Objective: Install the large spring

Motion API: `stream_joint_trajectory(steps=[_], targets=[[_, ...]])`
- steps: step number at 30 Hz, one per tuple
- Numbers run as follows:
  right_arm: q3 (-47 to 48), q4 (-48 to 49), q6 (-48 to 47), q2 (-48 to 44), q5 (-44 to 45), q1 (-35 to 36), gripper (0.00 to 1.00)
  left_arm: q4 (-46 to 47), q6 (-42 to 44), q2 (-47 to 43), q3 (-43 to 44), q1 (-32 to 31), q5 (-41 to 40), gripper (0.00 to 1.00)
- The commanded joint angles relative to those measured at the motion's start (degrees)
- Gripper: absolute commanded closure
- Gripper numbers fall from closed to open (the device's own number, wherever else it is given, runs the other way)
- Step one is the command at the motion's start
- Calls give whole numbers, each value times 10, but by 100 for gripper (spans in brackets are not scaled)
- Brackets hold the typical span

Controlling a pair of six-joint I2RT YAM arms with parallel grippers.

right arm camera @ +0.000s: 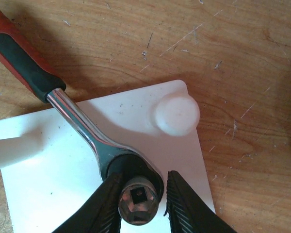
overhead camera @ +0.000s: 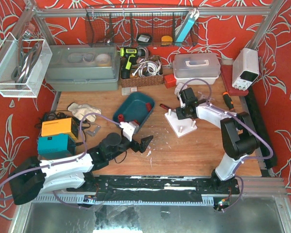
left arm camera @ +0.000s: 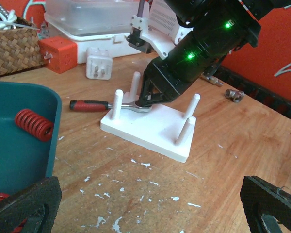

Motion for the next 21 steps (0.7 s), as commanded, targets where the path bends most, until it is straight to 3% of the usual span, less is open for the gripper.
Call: stream_joint_trajectory(steps=[1,7,15,21], targets=[[18,-1,-8,18,12,3,70,21,12,1,8,-2,5,0],[19,-2,-16,17,11,3,78,22,12,1,8,-2,1,0],[28,-17,-30,-25,-3,3,99,21,13,22,11,-2,-2,0],[39,-21,-34,-78,-15,3,100,22,12,22,11,-2,-3,0]])
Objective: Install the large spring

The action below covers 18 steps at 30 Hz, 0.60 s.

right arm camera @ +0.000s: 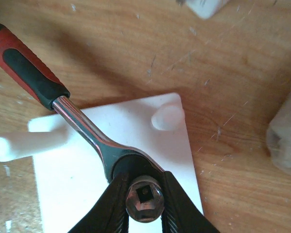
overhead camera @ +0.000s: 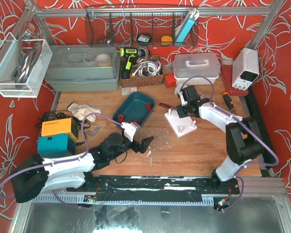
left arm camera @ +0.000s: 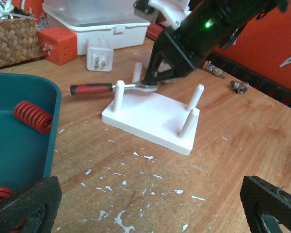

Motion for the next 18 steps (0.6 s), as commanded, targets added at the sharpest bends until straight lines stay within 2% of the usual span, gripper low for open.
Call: stream_joint_trajectory(steps=[1,6,13,18], targets=[[33,1,-8,-53,-12,3,100,18,8,0,11,-2,-5,0],[66,0,-7,-62,-8,2,100,17,8,-1,10,-1,-7,0],[116,-6,-22,-49,53,-20,100,14,6,-7,9,-2,-8,0],[137,-6,-39,-3,16,-73,100,12,6,-11,9,-2,-11,0]])
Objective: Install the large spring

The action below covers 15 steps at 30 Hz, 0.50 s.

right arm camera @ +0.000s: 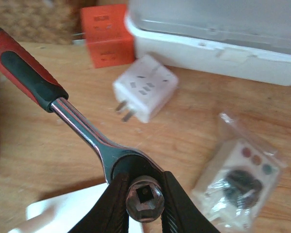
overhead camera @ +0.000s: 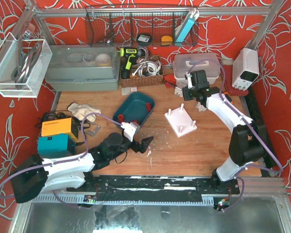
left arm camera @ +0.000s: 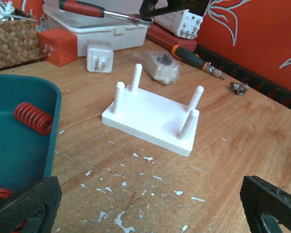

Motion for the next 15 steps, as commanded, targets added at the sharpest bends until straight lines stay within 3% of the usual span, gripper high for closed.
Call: stream_joint_trajectory(steps=[1,15], targets=[[23,5,-26,42,-9,-41,100,11,6,-9,9,-1,-14,0],[15,24,-65,124,-27,-66,100,8,3,3,15,-2,-18,0]])
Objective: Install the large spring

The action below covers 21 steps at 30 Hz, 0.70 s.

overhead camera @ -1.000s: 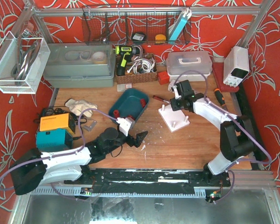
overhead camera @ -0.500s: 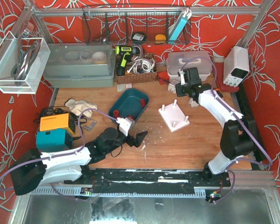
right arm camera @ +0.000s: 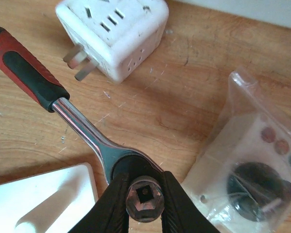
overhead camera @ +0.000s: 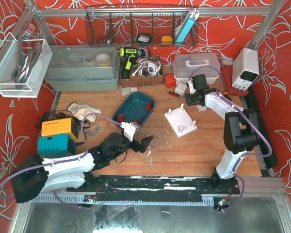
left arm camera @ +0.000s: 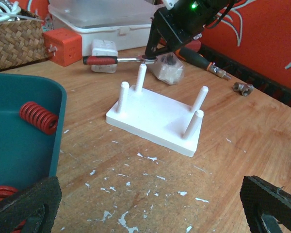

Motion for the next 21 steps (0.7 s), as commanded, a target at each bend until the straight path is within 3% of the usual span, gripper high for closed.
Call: stream_joint_trajectory(steps=[1,7,13,16,21], targets=[[29,8,-8,37,-6,-8,100,8,3,3,15,-1,-8,0],[51,-4,1,71,21,-10,91,6,4,-3,14,-1,-14,0],[78,-28,15,89,43,-14,64,-1,1,0,17,-1,-28,0],[78,-41,32,70,47,-14,54,-6,0,-1,19,-1,-35,0],[62,-79,86,-1,11,-8,46,-15,1,-9,20,-1,-51,0]])
